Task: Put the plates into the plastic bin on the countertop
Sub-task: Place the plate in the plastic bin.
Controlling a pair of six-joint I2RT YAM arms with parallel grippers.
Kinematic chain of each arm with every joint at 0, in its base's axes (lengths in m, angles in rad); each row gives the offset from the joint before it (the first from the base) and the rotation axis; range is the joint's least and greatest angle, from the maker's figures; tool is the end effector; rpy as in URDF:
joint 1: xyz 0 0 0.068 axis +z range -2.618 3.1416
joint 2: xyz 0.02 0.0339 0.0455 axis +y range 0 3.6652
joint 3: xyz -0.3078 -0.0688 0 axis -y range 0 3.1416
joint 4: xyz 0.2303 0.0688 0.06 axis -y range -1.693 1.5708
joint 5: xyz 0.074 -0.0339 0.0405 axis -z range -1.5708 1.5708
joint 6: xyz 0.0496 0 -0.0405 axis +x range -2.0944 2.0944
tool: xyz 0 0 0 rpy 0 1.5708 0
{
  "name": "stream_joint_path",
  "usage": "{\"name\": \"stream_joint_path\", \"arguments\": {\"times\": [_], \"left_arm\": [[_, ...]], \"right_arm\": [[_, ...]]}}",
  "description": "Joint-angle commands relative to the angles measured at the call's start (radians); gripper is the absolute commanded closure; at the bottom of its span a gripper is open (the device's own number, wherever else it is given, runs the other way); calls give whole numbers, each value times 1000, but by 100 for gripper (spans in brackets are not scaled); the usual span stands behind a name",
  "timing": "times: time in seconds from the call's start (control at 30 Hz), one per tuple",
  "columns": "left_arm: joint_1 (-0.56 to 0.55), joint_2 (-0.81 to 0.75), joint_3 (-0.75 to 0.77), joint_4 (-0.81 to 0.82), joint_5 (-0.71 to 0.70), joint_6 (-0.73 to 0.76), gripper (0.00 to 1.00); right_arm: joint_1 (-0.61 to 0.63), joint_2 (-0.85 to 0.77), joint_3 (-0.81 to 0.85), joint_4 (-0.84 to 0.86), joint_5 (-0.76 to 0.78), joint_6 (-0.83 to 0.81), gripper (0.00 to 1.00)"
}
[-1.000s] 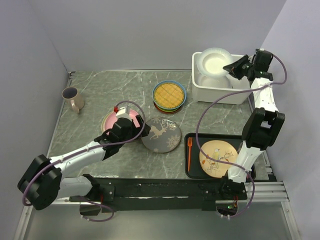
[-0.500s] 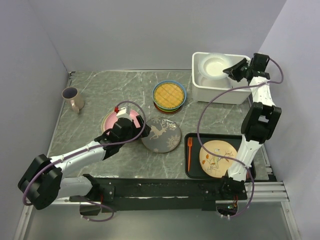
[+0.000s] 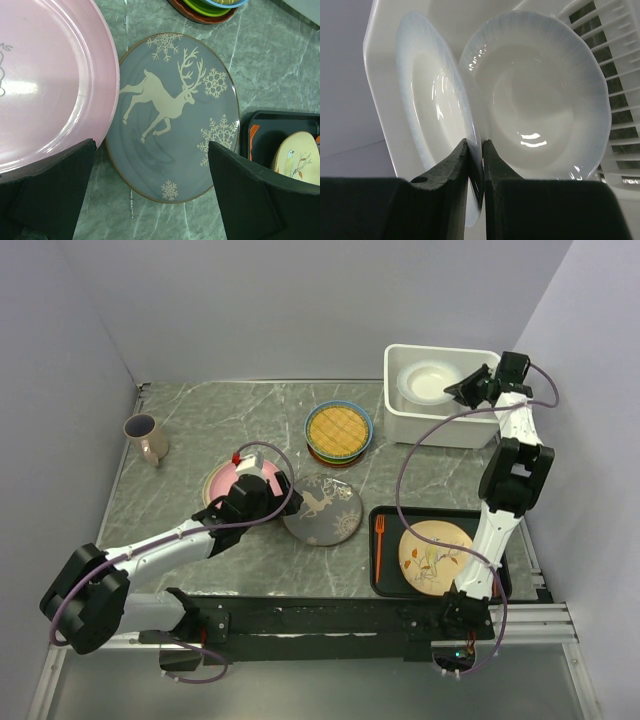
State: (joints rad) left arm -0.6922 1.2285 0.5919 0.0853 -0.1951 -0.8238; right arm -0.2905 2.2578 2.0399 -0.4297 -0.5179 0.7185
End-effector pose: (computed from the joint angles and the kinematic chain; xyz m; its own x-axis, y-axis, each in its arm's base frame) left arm 0.1925 -0.1471 0.2505 -0.6401 -0.4043 -0.6533 0.0432 0.8300 -0.5560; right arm 0.5306 -0.1330 0.2896 -0.5203 0.7525 -0.4038 0.2830 0.5981 0.7498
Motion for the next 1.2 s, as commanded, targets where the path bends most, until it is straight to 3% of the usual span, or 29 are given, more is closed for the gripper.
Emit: {"name": "stream_joint_path", "arguments": {"times": [0.0, 0.5, 0.73, 1.17], "left_arm": [[2, 6, 39, 11, 10, 22, 2], [2, 26, 42, 10, 11, 22, 2], [2, 29, 37, 14, 11, 18, 2], [2, 9, 31, 1, 10, 22, 1]], "right_arm": [[-6, 14, 109, 60, -53, 38, 100], [2, 115, 172, 2, -97, 4, 96], [1, 117, 166, -15, -100, -13, 71], [-6, 74, 83, -23, -79, -48, 54]]}}
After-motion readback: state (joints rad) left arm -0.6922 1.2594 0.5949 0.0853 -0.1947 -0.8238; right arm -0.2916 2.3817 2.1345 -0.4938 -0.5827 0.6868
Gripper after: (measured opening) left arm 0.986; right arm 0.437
